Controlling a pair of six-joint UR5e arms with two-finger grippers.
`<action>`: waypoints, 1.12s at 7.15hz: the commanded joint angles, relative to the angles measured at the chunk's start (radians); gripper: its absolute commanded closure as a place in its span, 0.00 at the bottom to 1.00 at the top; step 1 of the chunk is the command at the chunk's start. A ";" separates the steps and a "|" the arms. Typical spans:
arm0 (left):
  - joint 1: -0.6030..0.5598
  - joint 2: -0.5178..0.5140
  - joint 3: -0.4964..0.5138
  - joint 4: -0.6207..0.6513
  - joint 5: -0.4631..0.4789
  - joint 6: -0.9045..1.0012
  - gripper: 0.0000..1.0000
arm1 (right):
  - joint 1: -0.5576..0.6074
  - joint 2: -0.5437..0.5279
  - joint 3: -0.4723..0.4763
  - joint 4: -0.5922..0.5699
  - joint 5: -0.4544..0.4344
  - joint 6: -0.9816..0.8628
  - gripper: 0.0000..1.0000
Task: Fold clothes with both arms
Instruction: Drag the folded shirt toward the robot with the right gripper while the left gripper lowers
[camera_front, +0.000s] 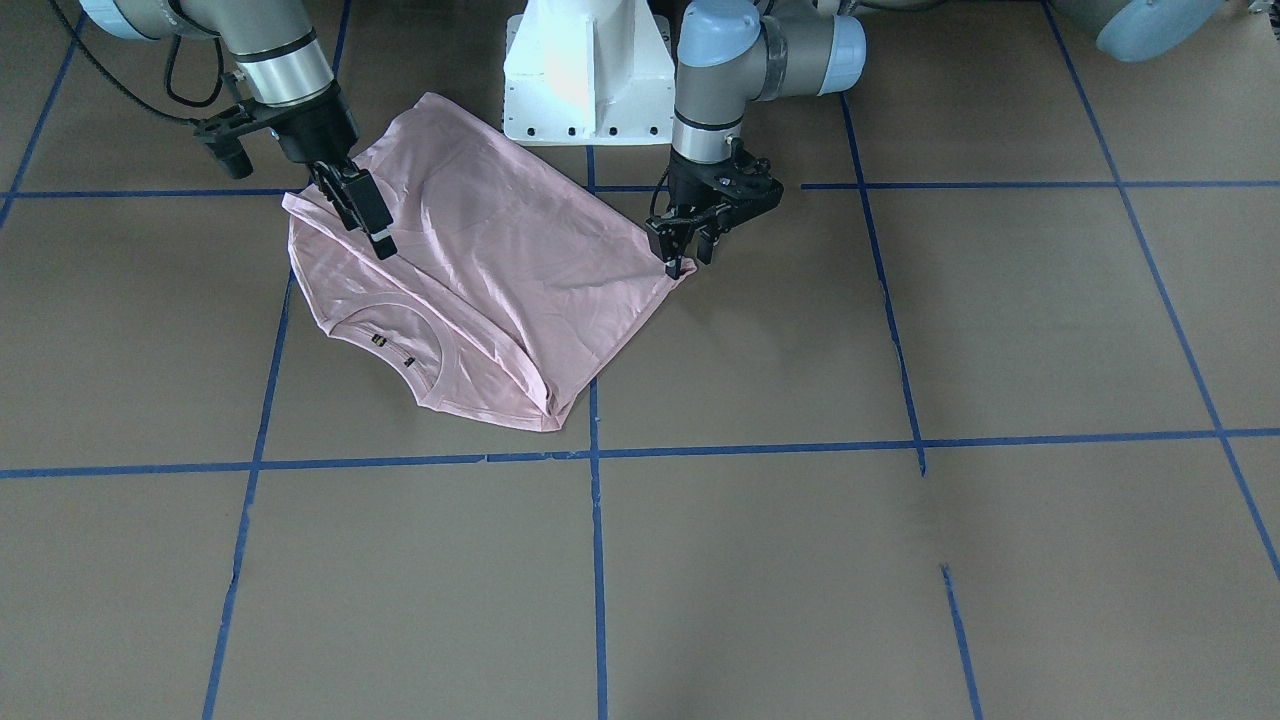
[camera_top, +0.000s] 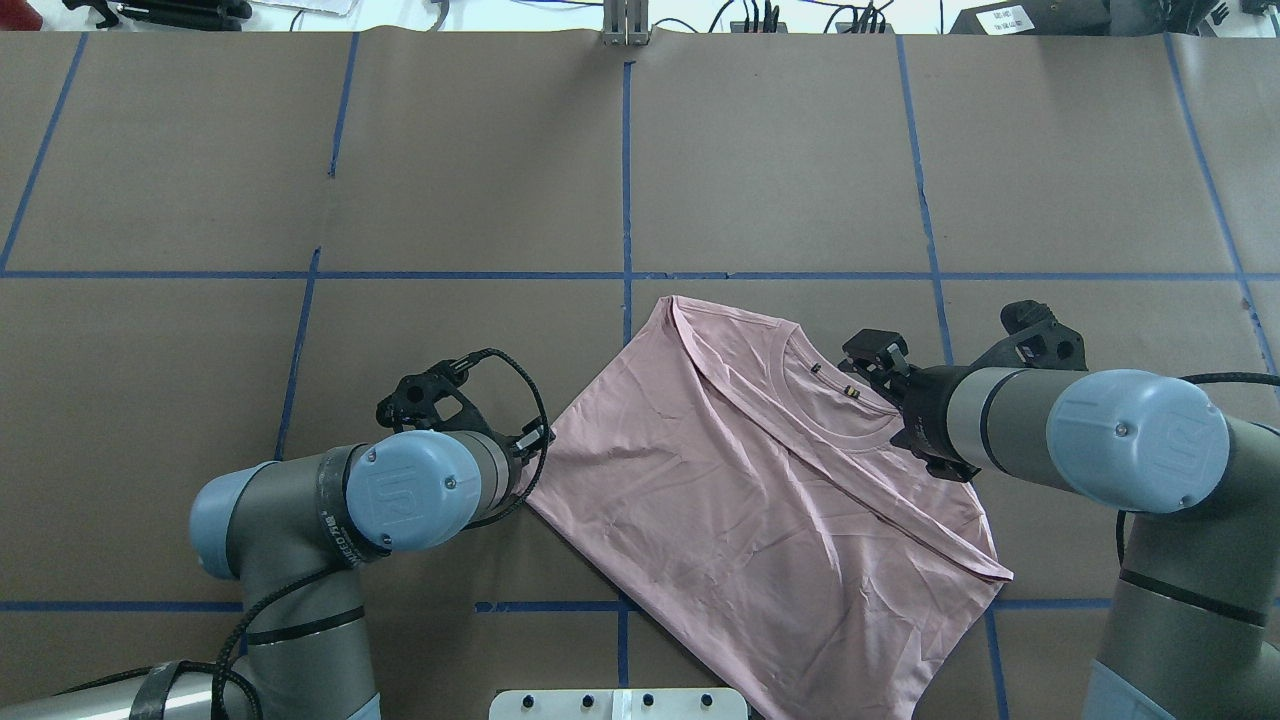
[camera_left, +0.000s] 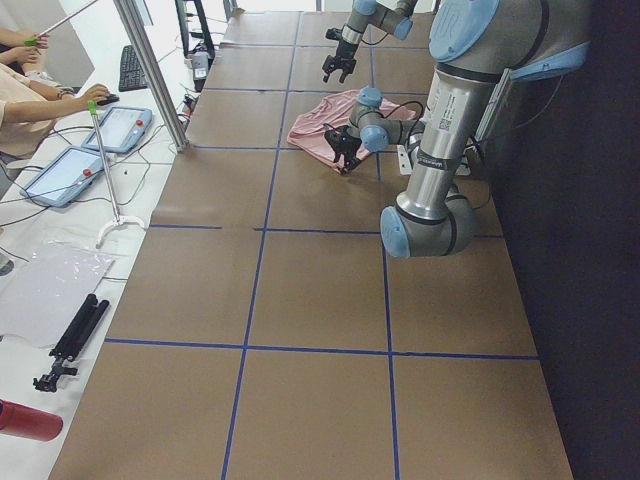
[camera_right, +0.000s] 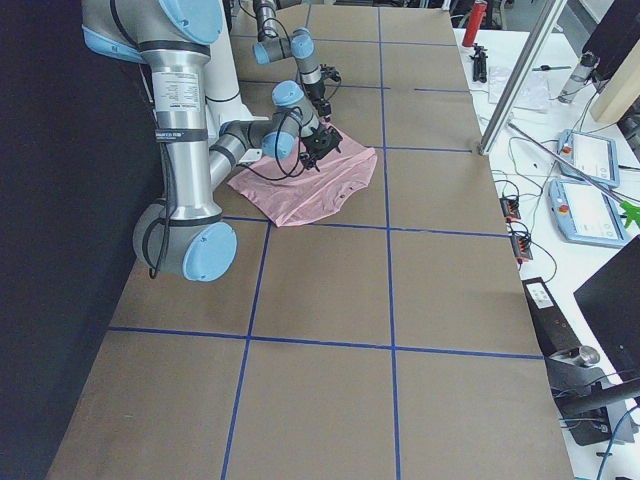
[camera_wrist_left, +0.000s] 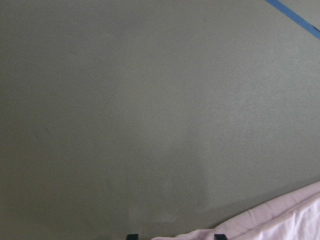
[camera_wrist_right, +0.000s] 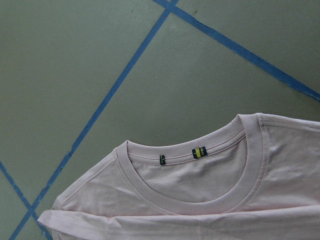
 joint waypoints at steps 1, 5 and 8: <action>0.000 -0.012 0.014 0.004 0.002 0.000 0.42 | 0.000 0.000 0.000 0.000 0.003 0.000 0.00; 0.005 -0.012 0.017 0.006 0.000 -0.006 0.86 | -0.002 0.000 -0.002 0.000 0.003 0.000 0.00; 0.000 -0.003 0.011 0.007 0.002 -0.008 1.00 | -0.011 0.003 -0.008 -0.002 0.004 0.000 0.00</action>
